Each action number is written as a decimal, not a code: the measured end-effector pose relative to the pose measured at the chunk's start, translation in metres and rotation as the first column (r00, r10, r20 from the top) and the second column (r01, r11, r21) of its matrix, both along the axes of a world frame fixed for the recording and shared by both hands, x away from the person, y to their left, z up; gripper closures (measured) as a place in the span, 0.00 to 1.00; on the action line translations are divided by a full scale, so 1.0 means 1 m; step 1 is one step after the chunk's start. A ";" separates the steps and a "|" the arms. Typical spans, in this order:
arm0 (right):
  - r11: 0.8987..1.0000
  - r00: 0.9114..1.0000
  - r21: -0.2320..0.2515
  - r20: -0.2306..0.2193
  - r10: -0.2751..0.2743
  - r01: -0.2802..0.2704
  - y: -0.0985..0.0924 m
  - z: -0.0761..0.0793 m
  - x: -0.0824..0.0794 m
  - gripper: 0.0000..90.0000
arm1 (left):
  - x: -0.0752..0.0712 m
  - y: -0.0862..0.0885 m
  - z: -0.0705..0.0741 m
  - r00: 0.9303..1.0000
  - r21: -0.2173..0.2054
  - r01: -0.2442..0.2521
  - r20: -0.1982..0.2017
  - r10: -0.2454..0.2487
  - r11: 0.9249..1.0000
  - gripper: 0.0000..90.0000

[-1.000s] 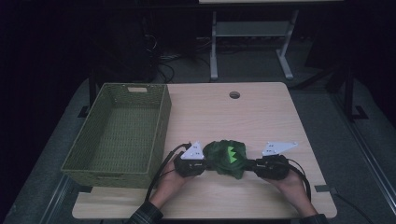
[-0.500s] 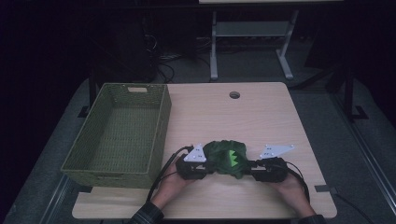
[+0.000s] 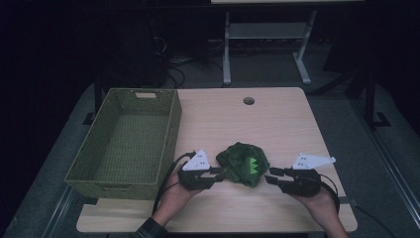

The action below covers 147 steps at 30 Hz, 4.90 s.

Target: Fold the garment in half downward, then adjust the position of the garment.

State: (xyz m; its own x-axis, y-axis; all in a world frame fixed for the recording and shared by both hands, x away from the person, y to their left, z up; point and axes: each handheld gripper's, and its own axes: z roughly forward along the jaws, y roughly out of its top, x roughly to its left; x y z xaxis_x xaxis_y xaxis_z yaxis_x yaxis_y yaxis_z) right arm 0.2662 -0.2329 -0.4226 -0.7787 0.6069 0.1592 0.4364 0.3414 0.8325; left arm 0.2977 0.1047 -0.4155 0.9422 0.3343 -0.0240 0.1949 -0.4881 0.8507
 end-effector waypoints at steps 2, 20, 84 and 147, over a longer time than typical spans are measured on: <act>1.000 1.000 -0.008 -0.003 -0.028 0.028 -0.001 0.003 0.009 0.84 | 0.006 -0.006 0.009 1.000 -0.011 0.001 0.009 -0.001 1.000 0.85; 0.997 0.991 -0.047 -0.121 0.058 -0.064 0.029 -0.015 0.038 1.00 | 0.046 -0.042 -0.016 0.995 0.113 -0.007 -0.094 0.018 0.994 1.00; 0.989 0.988 -0.148 -0.156 -0.015 -0.009 0.049 -0.022 0.145 1.00 | 0.014 -0.054 -0.032 0.979 0.123 0.007 -0.204 0.018 0.992 1.00; 0.898 0.922 -0.233 -0.018 -0.388 0.373 -0.054 -0.060 0.043 0.15 | 0.036 -0.048 0.019 0.994 0.267 0.066 -0.098 -0.041 0.962 0.21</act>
State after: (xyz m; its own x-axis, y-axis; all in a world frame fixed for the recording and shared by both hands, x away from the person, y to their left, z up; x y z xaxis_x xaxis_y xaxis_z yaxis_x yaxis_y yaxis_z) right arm 0.3090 -0.2866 -0.4828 -0.4740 0.8801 0.0274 0.6184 0.3106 0.7218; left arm 0.3339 0.0571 -0.3965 0.9568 0.2894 -0.0263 0.2326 -0.7084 0.6664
